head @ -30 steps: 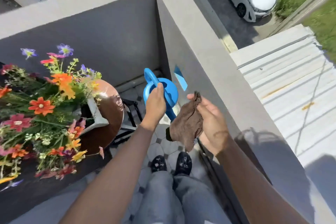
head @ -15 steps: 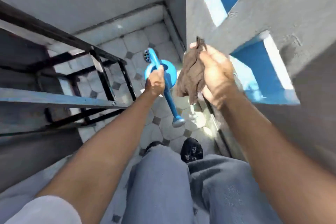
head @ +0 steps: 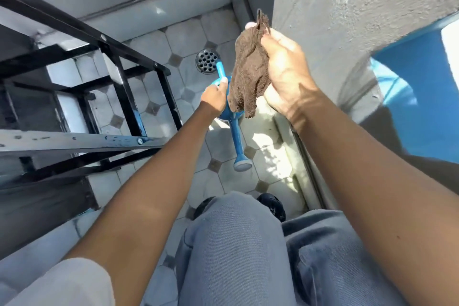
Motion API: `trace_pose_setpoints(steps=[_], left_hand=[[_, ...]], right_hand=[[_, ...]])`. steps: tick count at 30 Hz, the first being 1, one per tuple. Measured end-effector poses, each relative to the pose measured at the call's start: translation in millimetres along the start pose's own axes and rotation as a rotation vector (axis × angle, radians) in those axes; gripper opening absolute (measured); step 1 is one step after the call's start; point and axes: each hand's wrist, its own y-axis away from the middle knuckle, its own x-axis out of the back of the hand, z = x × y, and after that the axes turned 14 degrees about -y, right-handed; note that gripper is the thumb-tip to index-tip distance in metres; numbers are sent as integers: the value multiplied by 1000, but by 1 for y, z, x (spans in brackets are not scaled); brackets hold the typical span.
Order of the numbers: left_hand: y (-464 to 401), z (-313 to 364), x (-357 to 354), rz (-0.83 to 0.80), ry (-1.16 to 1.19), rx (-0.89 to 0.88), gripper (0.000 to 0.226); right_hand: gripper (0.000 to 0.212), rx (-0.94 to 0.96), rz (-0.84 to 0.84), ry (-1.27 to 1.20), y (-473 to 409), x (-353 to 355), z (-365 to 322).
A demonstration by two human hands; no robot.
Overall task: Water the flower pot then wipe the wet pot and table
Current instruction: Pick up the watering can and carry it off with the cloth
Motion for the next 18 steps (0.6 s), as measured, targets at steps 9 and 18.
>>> trace_pose_setpoints(steps=[9,18], left_hand=[[55,-26,31,-160,1228,29,51],[19,-41,27,254,569,37,29]], right_hand=[[23,-97,39,42,-31,27,25],[23,25,133,651,-72,77,68]])
